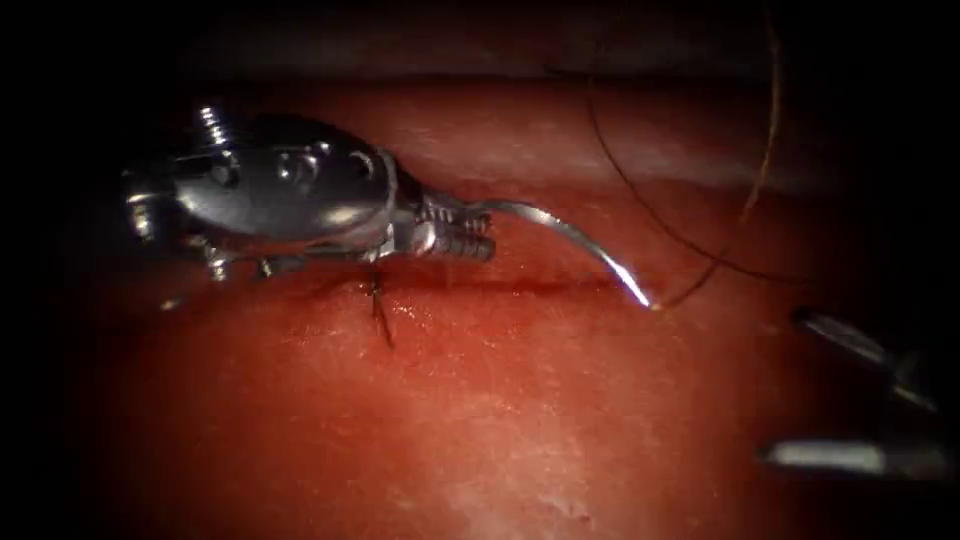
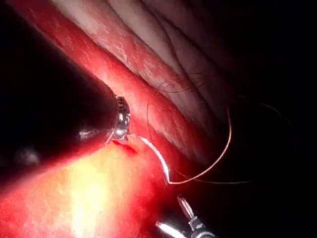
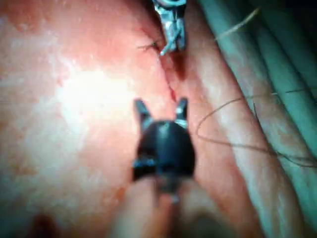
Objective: Wound Closure
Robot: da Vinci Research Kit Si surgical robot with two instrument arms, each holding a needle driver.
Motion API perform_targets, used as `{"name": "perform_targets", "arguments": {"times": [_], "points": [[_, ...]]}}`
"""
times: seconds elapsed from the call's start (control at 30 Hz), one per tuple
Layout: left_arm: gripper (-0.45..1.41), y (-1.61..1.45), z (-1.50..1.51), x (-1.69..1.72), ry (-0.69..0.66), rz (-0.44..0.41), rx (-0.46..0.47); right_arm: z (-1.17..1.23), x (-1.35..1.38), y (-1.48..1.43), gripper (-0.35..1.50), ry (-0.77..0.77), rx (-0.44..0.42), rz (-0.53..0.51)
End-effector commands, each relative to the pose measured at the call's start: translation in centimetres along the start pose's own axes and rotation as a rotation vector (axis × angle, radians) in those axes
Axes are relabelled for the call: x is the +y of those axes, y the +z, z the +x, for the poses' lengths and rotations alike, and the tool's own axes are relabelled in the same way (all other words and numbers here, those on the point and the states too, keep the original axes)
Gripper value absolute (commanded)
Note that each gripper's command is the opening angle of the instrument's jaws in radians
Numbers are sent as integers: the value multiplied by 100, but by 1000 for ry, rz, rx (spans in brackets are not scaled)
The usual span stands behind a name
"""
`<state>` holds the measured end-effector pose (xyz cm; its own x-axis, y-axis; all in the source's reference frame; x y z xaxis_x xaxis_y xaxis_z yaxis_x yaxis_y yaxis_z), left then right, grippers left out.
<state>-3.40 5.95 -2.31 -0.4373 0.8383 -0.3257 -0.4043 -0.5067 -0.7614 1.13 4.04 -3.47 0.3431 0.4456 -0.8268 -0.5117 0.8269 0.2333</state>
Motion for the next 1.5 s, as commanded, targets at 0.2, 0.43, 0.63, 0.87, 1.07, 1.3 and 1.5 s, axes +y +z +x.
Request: {"name": "perform_targets", "arguments": {"times": [0.2,0.43,0.63,0.87,1.07,1.3,1.5], "points": [[-35,-22,5,5,-348,-166,34,12,2,39,104,66,132,43],[-35,-18,-15,14,-462,-363,46,35,24,81,95,292,274,36],[-35,-18,-16,15,-455,-422,55,34,21,99,90,421,301,80],[-35,-16,-18,15,-451,-424,69,44,-1,123,89,417,344,140],[-35,-14,-20,15,-448,-424,67,46,-1,124,32,428,359,116],[-35,-16,-25,20,-450,-426,63,43,0,122,-35,374,325,130],[74,-7,-12,12,-145,-265,281,49,-2,119,-35,302,256,76]]}}
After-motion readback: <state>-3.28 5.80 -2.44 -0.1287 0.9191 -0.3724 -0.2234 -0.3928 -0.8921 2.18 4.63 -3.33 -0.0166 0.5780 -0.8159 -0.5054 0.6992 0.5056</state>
